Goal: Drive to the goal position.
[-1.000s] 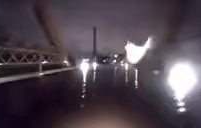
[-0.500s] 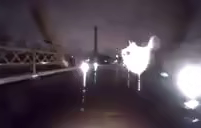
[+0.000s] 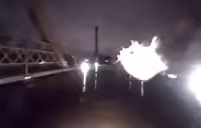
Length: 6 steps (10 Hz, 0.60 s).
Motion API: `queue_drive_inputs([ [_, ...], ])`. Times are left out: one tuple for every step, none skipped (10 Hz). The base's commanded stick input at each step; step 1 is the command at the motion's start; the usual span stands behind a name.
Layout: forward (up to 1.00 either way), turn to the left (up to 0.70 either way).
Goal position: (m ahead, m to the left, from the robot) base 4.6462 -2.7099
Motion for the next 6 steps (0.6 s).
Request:
queue_drive_inputs([
  [1.00,0.00],
  [1.00,0.00],
  [1.00,0.00],
  [1.00,0.00],
  [1.00,0.00],
  [1.00,0.00],
])
